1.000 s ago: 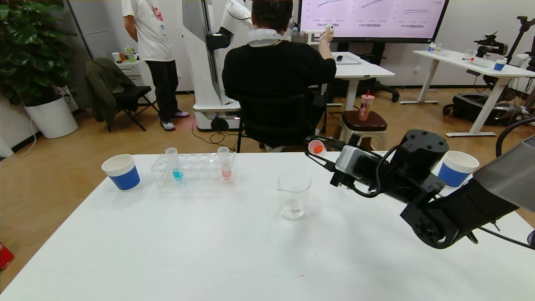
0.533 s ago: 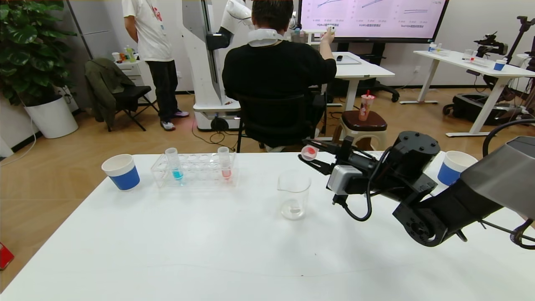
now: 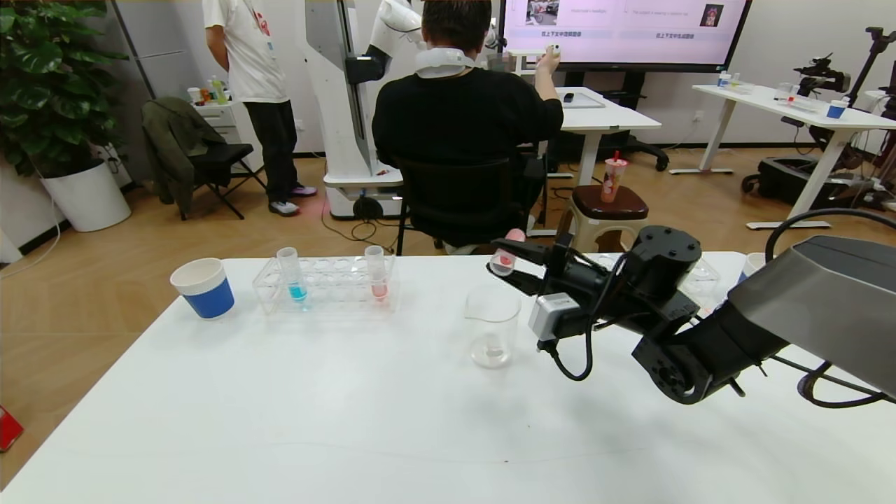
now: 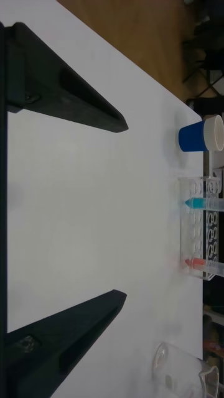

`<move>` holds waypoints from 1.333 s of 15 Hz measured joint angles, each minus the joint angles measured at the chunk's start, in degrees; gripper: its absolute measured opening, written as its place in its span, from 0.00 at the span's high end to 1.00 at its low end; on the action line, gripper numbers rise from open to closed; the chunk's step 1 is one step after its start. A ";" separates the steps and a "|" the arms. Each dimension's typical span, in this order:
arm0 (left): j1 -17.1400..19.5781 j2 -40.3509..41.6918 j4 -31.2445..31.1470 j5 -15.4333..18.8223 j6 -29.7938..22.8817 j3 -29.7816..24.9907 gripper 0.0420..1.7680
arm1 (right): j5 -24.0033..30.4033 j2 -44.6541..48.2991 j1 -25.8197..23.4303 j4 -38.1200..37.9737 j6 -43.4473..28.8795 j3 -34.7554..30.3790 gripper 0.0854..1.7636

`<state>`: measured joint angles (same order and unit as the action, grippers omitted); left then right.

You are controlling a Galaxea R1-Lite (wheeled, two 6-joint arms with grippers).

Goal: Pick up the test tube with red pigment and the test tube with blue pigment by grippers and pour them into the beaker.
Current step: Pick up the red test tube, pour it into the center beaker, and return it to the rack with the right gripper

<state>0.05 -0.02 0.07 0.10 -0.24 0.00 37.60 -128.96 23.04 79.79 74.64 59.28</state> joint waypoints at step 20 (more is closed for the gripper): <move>0.00 0.00 0.00 0.00 0.02 0.00 0.00 | 0.83 -3.47 -2.84 0.22 21.82 3.06 0.74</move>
<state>0.05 -0.02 0.07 0.10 -0.22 0.00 38.42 -132.44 20.20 80.01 96.46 62.34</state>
